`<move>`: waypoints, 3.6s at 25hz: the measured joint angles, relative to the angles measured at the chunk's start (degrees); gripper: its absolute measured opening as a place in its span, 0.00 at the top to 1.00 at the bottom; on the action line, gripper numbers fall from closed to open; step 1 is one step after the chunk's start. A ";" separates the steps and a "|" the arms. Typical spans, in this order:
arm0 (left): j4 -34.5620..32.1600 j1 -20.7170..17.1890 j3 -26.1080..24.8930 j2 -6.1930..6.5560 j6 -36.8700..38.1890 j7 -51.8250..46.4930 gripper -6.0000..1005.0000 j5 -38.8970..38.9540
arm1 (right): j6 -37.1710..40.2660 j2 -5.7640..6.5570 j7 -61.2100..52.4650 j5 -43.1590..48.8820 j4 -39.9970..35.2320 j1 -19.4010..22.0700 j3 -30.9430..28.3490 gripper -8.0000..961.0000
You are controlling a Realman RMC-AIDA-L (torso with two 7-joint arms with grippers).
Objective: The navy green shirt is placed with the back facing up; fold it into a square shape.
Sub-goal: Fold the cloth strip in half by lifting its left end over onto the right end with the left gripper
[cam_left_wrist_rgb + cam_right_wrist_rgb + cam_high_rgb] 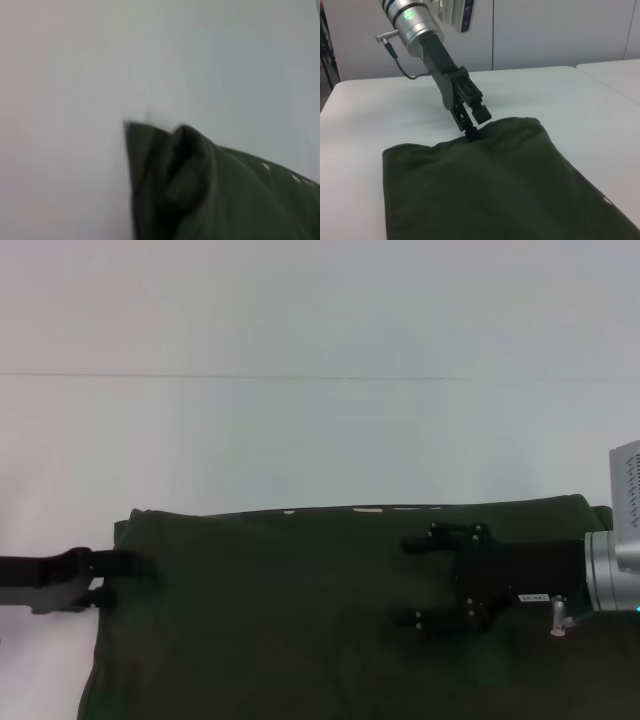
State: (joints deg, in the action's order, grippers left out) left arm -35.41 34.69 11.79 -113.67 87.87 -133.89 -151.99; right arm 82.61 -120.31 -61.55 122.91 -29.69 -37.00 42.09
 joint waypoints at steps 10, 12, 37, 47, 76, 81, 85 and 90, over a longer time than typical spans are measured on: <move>-3.26 -0.21 -0.27 1.04 4.05 0.95 0.06 0.15 | 0.00 0.00 0.02 -0.05 0.00 0.01 0.01 0.03; -4.20 -0.22 -0.28 1.43 6.44 1.13 0.06 -0.05 | 0.00 0.00 0.03 -0.05 -0.01 0.00 0.01 0.03; -4.51 -1.55 5.90 0.67 3.76 2.38 0.06 -4.03 | -0.56 0.00 -0.03 -0.04 0.00 -0.13 0.00 0.03; -4.16 -1.52 6.40 0.49 3.55 2.54 0.06 -3.97 | -1.05 0.00 -0.28 -0.05 0.15 -0.44 0.00 0.03; 0.73 1.27 6.40 -0.40 2.31 0.54 0.18 -1.83 | -0.53 0.01 -0.51 -0.04 0.78 -0.74 0.00 0.03; 1.01 1.26 6.94 -0.41 1.69 0.62 0.39 -1.96 | -0.49 0.01 -0.58 -0.04 0.78 -0.74 0.00 0.03; 1.01 1.42 7.94 -0.41 1.66 0.45 0.55 -2.01 | -0.11 0.00 -0.67 -0.04 0.78 -0.74 0.00 0.03; 1.09 1.53 7.99 -0.39 1.66 0.40 0.69 -2.11 | 0.20 0.01 -0.68 -0.13 0.78 -0.71 0.00 0.03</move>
State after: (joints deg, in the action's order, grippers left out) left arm -34.32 36.22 19.78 -114.06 89.53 -133.49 -154.10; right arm 82.81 -120.31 -62.23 122.78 -28.91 -37.71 42.10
